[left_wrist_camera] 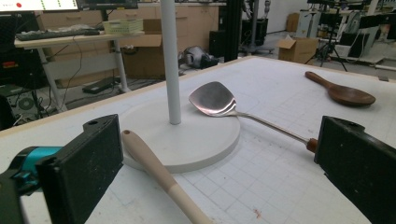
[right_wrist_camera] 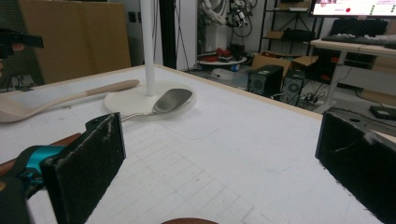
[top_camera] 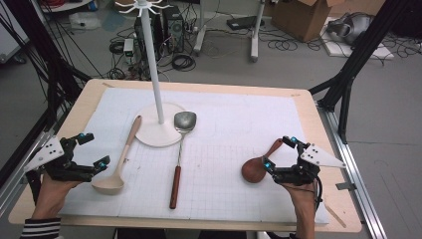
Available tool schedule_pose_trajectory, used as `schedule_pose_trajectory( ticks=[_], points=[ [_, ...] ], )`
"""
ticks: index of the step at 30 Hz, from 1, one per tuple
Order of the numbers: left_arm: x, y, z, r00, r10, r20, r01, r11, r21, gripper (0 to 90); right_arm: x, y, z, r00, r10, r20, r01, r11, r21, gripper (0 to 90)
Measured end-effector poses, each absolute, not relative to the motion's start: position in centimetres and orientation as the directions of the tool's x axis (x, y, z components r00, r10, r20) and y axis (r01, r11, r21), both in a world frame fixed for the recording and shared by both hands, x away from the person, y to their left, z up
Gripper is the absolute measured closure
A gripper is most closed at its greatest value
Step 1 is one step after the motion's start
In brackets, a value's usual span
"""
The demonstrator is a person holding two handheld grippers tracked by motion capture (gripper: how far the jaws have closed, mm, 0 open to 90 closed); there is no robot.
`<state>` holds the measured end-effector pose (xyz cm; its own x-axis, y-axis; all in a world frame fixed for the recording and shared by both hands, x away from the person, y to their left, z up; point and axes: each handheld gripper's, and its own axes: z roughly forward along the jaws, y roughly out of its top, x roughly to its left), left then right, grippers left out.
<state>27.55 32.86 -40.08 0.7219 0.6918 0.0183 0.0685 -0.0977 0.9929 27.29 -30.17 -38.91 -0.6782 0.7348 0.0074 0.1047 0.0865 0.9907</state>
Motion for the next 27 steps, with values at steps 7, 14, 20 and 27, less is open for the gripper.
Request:
schedule_pose_trajectory(
  ticks=[7, 14, 20, 27],
  points=[
    [27.9, 33.1, -40.3, 0.718, 0.696, 0.012, 0.076, -0.095, 0.993, 1.7, 27.1, -30.4, -39.0, -0.668, 0.744, 0.015, 0.12, 0.087, 0.989, 0.5],
    [27.7, 33.1, -40.2, 0.712, 0.702, 0.021, 0.076, -0.107, 0.991, 1.7, 27.2, -30.3, -39.1, -0.67, 0.742, 0.014, 0.126, 0.095, 0.987, 0.5],
    [27.3, 33.6, -39.8, 0.712, 0.702, -0.002, 0.095, -0.094, 0.991, 1.7, 27.2, -30.0, -39.1, -0.673, 0.74, 0.006, 0.124, 0.104, 0.987, 0.5],
    [27.1, 33.8, -39.2, 0.702, 0.712, 0.026, 0.081, -0.116, 0.99, 1.7, 27.2, -30.0, -39.0, -0.676, 0.737, 0.01, 0.127, 0.103, 0.986, 0.5]
  ],
)
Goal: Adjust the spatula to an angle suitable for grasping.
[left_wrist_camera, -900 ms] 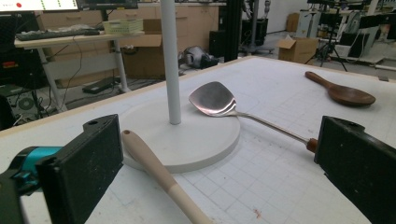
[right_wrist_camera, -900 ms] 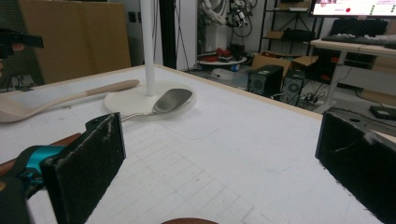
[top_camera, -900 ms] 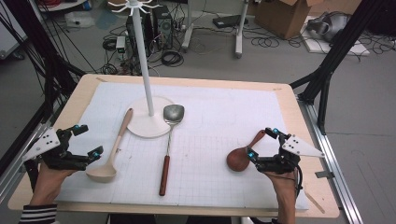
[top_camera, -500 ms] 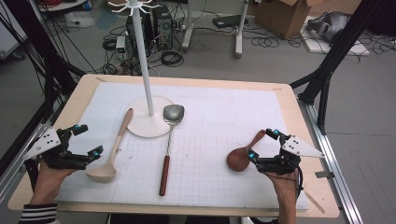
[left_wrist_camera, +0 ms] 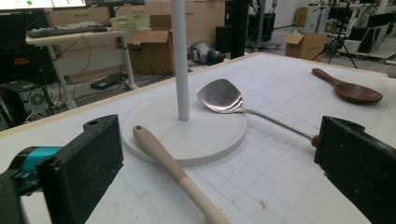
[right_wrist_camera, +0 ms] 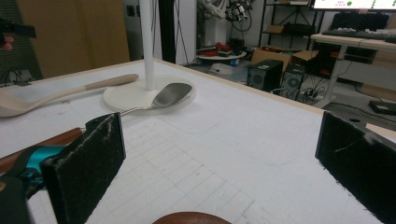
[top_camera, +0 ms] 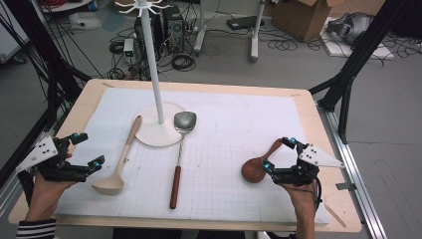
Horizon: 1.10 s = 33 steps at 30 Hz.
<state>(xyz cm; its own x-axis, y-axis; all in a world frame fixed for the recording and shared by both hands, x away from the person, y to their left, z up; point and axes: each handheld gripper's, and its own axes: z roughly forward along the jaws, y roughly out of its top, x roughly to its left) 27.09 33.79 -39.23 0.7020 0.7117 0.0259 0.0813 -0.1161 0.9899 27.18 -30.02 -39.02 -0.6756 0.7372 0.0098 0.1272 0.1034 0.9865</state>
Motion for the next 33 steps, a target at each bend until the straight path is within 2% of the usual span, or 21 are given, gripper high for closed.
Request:
schedule_pose_trajectory(
  ticks=[5, 8, 9, 18, 19, 22, 24, 31, 33],
  points=[
    [27.4, 33.8, -38.7, 0.701, 0.713, 0.024, 0.085, -0.116, 0.99, 1.8, 27.3, -30.2, -39.1, -0.674, 0.739, 0.013, 0.129, 0.1, 0.987, 0.5],
    [27.6, 33.9, -38.3, 0.708, 0.706, 0.032, 0.088, -0.133, 0.987, 6.2, 27.3, -30.1, -39.1, -0.674, 0.738, 0.01, 0.134, 0.108, 0.985, 0.5],
    [27.6, 33.9, -38.1, 0.712, 0.701, 0.033, 0.088, -0.137, 0.987, 10.8, 27.4, -30.1, -39.1, -0.676, 0.736, 0.011, 0.133, 0.107, 0.985, 0.5],
    [27.8, 33.1, -36.0, 0.771, 0.631, 0.086, 0.06, -0.207, 0.977, 27.8, 27.4, -30.0, -39.1, -0.681, 0.732, 0.009, 0.134, 0.113, 0.985, 0.5],
    [27.8, 32.9, -35.8, 0.781, 0.618, 0.09, 0.059, -0.216, 0.975, 34.7, 27.3, -29.9, -39.1, -0.682, 0.731, 0.015, 0.141, 0.112, 0.984, 0.5],
    [27.9, 32.5, -35.3, 0.793, 0.602, 0.099, 0.057, -0.235, 0.97, 39.7, 27.4, -29.9, -39.1, -0.685, 0.729, 0.013, 0.139, 0.113, 0.984, 0.5],
    [28.0, 32.2, -35.0, 0.798, 0.593, 0.107, 0.055, -0.248, 0.967, 47.2, 27.4, -29.8, -39.2, -0.687, 0.726, 0.014, 0.143, 0.116, 0.983, 0.5],
    [28.5, 30.6, -34.0, 0.817, 0.569, 0.095, 0.099, -0.3, 0.949, 54.2, 27.4, -29.8, -39.2, -0.69, 0.724, 0.009, 0.148, 0.129, 0.981, 0.5],
    [28.6, 30.2, -33.7, 0.82, 0.565, 0.098, 0.104, -0.314, 0.944, 60.2, 27.5, -29.8, -39.2, -0.692, 0.722, 0.007, 0.145, 0.13, 0.981, 0.5]
  ],
)
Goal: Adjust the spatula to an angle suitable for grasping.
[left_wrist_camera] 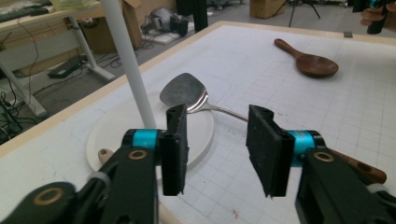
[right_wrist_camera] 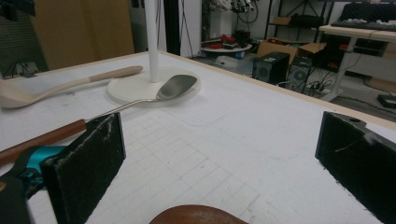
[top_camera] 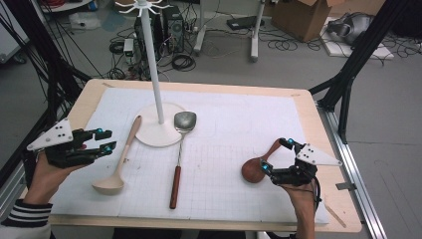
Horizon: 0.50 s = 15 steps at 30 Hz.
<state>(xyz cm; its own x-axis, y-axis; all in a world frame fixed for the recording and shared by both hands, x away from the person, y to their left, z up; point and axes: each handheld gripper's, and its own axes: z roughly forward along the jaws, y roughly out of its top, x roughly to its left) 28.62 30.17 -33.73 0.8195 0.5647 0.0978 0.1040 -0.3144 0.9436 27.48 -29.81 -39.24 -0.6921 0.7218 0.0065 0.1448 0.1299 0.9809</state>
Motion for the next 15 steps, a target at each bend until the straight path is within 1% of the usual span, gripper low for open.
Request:
schedule_pose_trajectory(
  ticks=[1, 2, 3, 6, 7, 9, 15],
  points=[
    [28.7, 29.9, -33.6, 0.822, 0.56, 0.102, 0.106, -0.326, 0.939, 60.2, 27.5, -29.8, -39.2, -0.692, 0.722, 0.007, 0.145, 0.13, 0.981, 0.5],
    [28.8, 29.7, -33.5, 0.826, 0.555, 0.103, 0.107, -0.333, 0.937, 62.0, 27.5, -29.8, -39.2, -0.692, 0.722, 0.007, 0.145, 0.13, 0.981, 0.5],
    [28.8, 29.4, -33.3, 0.829, 0.55, 0.102, 0.112, -0.342, 0.933, 69.4, 27.5, -29.8, -39.2, -0.692, 0.722, 0.013, 0.15, 0.126, 0.981, 0.5],
    [29.0, 28.6, -33.1, 0.834, 0.542, 0.103, 0.125, -0.368, 0.921, 78.8, 27.5, -29.8, -39.3, -0.693, 0.721, 0.013, 0.15, 0.126, 0.981, 0.5],
    [29.1, 28.4, -33.0, 0.838, 0.535, 0.104, 0.128, -0.379, 0.916, 78.8, 27.5, -29.8, -39.3, -0.693, 0.721, 0.013, 0.15, 0.126, 0.981, 0.5],
    [29.5, 27.9, -33.0, 0.845, 0.526, 0.102, 0.138, -0.397, 0.907, 84.9, 27.5, -29.8, -39.3, -0.696, 0.717, 0.011, 0.15, 0.13, 0.98, 0.5],
    [29.9, 26.6, -33.0, 0.859, 0.504, 0.087, 0.167, -0.438, 0.883, 89.5, 27.5, -29.8, -39.3, -0.7, 0.714, 0.005, 0.147, 0.137, 0.98, 0.5]
  ],
)
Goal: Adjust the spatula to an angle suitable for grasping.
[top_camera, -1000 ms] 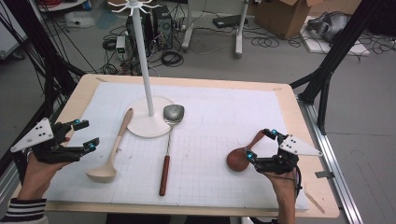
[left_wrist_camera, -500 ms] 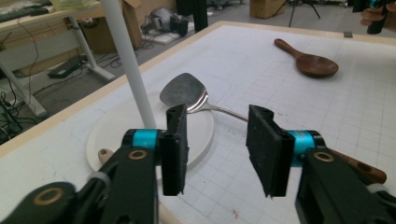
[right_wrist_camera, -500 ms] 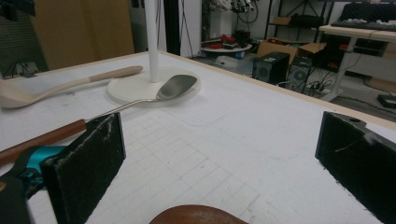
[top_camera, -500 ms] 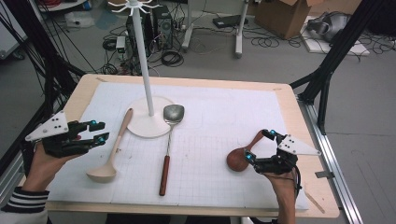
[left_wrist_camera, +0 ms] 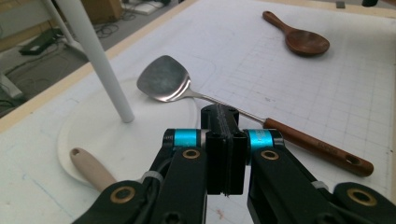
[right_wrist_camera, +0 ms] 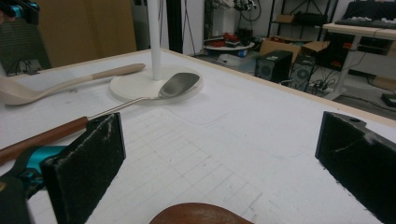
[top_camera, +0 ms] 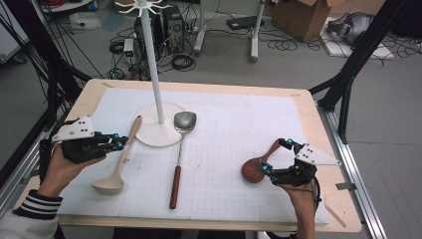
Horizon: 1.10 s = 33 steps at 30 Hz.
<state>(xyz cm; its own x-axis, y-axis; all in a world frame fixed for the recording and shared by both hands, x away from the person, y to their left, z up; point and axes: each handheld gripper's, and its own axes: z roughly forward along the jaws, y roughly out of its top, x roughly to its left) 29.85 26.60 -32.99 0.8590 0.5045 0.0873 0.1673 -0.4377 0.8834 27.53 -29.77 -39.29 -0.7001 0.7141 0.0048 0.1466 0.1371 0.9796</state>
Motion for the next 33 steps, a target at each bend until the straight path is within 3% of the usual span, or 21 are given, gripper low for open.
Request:
schedule_pose_trajectory(
  ticks=[20, 33],
  points=[
    [30.0, 20.2, -32.5, 0.925, 0.367, 0.097, 0.165, -0.618, 0.769, 89.8, 27.5, -29.7, -39.3, -0.703, 0.712, -0.001, 0.153, 0.152, 0.977, 0.5],
    [29.9, 16.1, -31.0, 0.966, 0.227, 0.125, 0.09, -0.749, 0.657, 89.8, 27.5, -29.6, -39.4, -0.703, 0.711, 0.004, 0.164, 0.156, 0.974, 0.5]
  ],
)
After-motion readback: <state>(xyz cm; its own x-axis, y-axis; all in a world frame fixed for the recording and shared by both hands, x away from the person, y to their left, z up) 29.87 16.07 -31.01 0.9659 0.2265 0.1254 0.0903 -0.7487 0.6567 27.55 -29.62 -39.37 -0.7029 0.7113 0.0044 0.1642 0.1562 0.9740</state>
